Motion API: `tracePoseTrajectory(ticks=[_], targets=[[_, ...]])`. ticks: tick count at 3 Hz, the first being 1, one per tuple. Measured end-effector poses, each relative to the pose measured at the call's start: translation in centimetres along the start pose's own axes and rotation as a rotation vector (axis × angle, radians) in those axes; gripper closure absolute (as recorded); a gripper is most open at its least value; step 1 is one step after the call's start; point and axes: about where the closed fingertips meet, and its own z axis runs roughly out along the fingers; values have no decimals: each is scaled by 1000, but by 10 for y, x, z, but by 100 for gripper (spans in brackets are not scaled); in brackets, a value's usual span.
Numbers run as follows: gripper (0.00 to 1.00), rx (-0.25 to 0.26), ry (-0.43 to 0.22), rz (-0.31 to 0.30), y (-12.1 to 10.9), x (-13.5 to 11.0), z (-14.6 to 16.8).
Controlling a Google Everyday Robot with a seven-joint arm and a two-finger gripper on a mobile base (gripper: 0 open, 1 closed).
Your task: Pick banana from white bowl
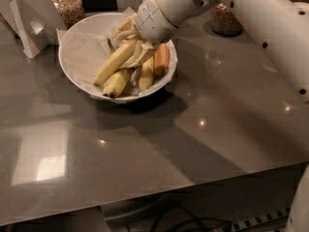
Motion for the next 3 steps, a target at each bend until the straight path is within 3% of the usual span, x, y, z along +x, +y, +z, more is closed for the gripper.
tracePoseTrajectory(ticks=[2, 3], targets=[[97, 1, -1, 0, 0, 0, 0], [100, 10, -1, -3, -4, -7, -11]])
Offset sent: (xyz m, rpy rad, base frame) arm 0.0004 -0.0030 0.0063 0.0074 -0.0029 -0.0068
